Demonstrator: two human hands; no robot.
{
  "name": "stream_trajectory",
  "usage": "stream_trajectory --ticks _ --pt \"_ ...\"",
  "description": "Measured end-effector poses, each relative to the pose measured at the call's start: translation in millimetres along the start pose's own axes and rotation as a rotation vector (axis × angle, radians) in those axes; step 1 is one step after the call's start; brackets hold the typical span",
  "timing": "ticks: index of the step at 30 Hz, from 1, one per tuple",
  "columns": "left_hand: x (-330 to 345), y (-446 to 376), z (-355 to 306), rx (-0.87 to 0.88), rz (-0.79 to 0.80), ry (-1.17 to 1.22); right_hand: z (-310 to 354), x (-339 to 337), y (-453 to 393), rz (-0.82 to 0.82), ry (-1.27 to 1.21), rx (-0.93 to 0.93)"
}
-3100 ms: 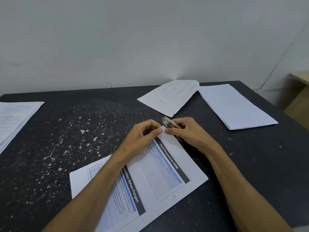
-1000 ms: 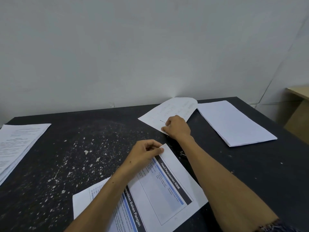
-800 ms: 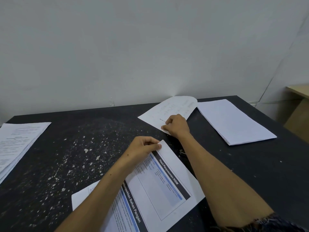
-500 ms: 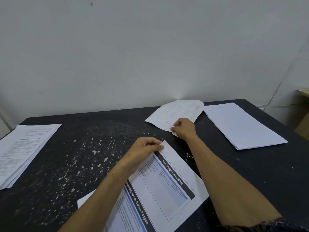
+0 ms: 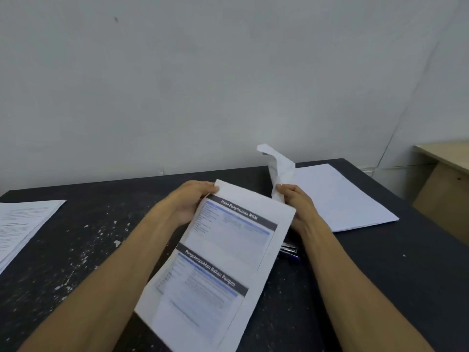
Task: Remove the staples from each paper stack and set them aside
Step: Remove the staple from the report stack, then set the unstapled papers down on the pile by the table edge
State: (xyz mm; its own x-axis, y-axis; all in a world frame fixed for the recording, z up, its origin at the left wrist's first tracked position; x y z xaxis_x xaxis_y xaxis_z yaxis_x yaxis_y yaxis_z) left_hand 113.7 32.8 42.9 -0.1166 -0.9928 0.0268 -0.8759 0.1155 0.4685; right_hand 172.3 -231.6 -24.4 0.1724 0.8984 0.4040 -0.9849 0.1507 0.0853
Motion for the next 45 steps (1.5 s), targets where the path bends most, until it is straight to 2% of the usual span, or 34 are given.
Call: stream_trajectory --ticks 3,5,9,11,15,17,19,21,23,26,33,35,41,43,45 --pt "22.1 -18.7 -15.6 0.014 0.041 0.095 -5.0 -23.2 -3.5 0.031 -0.223 0.096" --pt "39.8 -30.6 -22.0 0.011 0.071 0.159 -4.6 -37.4 -2.3 -0.016 -0.348 0.115" --pt "85.5 -51.5 -25.3 -0.037 0.129 0.236 -3.5 -58.4 12.6 -0.022 -0.518 0.171" --pt "105.2 -62.1 -25.0 -0.06 0.118 0.252 9.6 -67.3 25.1 -0.024 -0.484 0.145" --pt "135.6 -81.4 -21.6 -0.101 0.056 0.253 61.9 -99.0 46.3 -0.169 -0.298 0.012" --pt "150.6 -88.9 -21.6 -0.076 0.04 0.179 75.0 -118.7 45.2 -0.201 -0.181 0.001" --pt "169.9 -94.4 -22.3 -0.046 0.044 0.063 83.6 -126.5 43.2 -0.161 -0.204 0.062" --pt "184.3 -101.4 -19.3 -0.078 0.04 -0.003 96.3 -134.9 38.1 -0.167 -0.192 0.04" --pt "191.1 -107.7 -14.8 -0.127 0.013 -0.036 110.5 -145.8 36.6 -0.25 -0.066 -0.008" --pt "197.2 -116.7 -12.4 -0.143 -0.023 -0.031 121.3 -177.0 26.4 -0.455 0.182 -0.074" --pt "190.2 -131.8 -16.3 -0.123 -0.152 -0.001 133.8 -215.6 13.3 -0.604 0.712 -0.049" --pt "189.9 -136.9 -16.7 -0.109 -0.157 0.02 140.4 -224.6 10.3 -0.599 0.873 -0.019" --pt "193.2 -146.9 -18.0 -0.065 -0.235 0.168 145.0 -226.9 7.3 -0.415 1.317 0.102" --pt "199.0 -148.2 -19.3 -0.03 -0.253 0.236 150.3 -220.5 4.2 -0.417 1.459 -0.018" --pt "204.5 -153.6 -22.8 0.029 -0.249 0.282 159.0 -207.3 -3.4 -0.38 1.494 -0.261"
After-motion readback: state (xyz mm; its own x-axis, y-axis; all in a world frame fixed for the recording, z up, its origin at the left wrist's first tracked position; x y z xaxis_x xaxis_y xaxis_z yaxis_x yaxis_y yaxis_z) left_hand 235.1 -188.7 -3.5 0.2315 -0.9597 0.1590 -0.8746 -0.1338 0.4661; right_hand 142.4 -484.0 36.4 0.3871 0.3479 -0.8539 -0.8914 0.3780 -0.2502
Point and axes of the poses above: each hand's wrist, its own y-axis away from the middle knuckle, its own x-axis out of the palm, z = x × y, the point moved 7 cm from there along -y, towards the middle knuckle, and after that the axes turned 7 degrees about -x, right-handed, at the moved point
